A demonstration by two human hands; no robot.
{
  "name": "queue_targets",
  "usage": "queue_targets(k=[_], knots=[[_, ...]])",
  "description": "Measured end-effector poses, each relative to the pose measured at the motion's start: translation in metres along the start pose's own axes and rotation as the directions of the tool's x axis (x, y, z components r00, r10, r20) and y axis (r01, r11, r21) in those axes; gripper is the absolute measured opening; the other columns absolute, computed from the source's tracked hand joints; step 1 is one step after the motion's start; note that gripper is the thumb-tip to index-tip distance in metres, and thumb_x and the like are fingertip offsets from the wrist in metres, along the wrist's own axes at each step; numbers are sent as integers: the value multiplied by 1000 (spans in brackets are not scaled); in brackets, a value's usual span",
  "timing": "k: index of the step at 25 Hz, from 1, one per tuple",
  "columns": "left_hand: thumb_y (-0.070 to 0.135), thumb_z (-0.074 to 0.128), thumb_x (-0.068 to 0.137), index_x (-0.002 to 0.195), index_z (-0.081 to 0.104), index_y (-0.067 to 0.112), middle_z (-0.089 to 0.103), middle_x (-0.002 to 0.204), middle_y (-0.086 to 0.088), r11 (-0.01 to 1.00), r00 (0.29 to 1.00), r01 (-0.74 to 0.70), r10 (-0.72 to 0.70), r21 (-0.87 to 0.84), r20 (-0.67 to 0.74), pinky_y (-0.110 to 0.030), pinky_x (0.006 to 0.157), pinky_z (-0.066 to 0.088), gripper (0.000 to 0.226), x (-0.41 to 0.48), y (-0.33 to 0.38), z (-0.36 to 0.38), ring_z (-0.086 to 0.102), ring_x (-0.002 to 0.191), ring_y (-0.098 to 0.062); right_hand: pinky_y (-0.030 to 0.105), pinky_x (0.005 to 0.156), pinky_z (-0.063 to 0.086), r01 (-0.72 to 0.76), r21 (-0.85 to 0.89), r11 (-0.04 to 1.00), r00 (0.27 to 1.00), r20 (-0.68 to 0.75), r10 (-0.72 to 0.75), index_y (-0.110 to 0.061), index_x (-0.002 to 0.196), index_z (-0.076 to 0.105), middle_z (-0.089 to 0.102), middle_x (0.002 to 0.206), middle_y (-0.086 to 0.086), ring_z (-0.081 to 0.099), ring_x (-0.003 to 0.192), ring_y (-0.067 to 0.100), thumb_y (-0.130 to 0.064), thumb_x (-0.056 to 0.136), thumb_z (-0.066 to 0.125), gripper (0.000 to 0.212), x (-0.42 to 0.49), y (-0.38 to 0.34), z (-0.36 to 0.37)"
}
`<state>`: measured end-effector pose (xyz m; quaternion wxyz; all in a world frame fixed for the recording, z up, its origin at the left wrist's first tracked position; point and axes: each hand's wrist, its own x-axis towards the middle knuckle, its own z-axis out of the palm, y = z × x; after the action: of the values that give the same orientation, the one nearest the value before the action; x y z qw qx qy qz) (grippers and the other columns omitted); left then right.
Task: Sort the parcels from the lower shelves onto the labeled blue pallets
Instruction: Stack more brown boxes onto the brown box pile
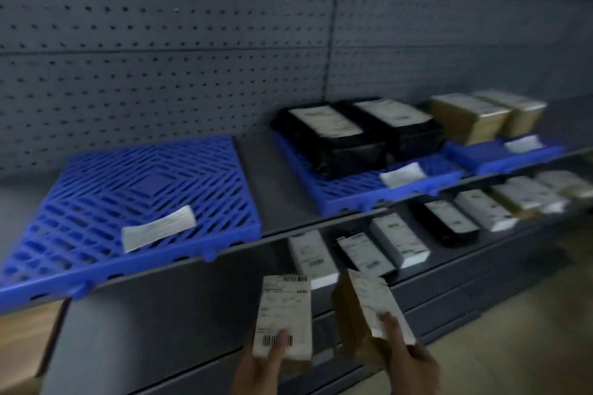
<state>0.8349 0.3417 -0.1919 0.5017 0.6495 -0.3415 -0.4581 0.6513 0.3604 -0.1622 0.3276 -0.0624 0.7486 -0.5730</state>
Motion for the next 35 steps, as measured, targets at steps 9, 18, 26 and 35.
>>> queue_targets(k=[9,18,26,35], knots=[[53,73,83,114,68,35,73,103,14,988,821,-76,-16,138,571,-7,59,45,36,-124,112,72,63,86,3,36,86,54,217,161,963,923,-356,-149,-13,81,76,73,78,1,67,79,18,-45,73,86,34,42,-95,-173],[65,57,87,103,68,31,71,88,18,952,811,-306,270,-16,519,-17,61,49,40,-162,212,314,66,80,2,28,63,51,441,232,867,890,-238,-390,-17,105,76,75,89,-3,69,84,13,-42,80,81,36,168,-230,-266],[73,53,87,81,63,31,65,85,13,899,886,-437,433,-13,162,-32,75,50,43,-125,329,397,62,80,-13,40,78,62,477,274,835,856,71,-513,-22,87,73,78,86,-2,75,84,17,-45,76,83,28,264,-352,-242],[71,56,87,77,61,36,67,84,10,890,889,-457,457,-9,33,-27,66,45,36,-49,372,458,62,80,-8,34,74,62,542,333,772,776,155,-611,-20,87,76,78,84,-3,75,80,11,-46,74,85,31,365,-465,-148]])
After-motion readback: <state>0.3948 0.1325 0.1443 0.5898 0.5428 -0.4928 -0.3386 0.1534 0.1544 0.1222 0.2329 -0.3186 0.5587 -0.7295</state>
